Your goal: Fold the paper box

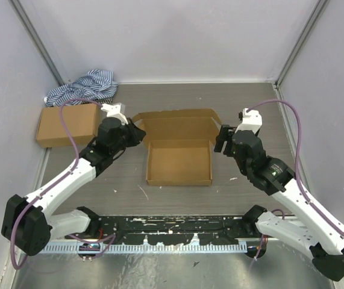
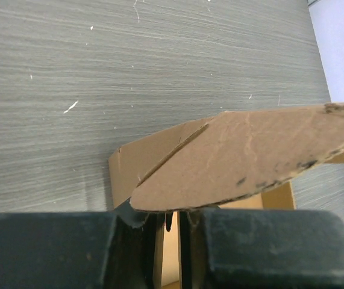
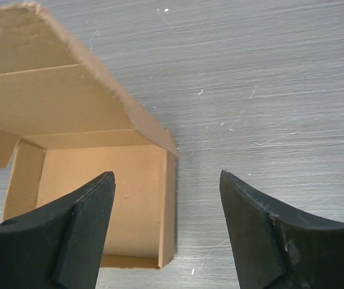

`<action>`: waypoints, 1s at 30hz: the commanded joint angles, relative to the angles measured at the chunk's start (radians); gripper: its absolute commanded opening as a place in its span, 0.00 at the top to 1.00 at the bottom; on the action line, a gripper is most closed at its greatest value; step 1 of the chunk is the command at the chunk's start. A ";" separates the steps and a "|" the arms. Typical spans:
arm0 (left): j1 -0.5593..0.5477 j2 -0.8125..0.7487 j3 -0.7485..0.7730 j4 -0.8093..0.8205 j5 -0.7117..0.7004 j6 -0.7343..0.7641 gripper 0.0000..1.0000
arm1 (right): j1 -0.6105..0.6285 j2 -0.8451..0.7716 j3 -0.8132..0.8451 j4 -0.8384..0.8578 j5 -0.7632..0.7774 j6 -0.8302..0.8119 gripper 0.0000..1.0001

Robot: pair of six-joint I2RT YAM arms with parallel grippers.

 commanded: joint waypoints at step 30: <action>-0.016 -0.056 -0.033 0.186 -0.001 0.368 0.86 | -0.286 0.449 0.136 0.323 -0.434 -0.307 0.42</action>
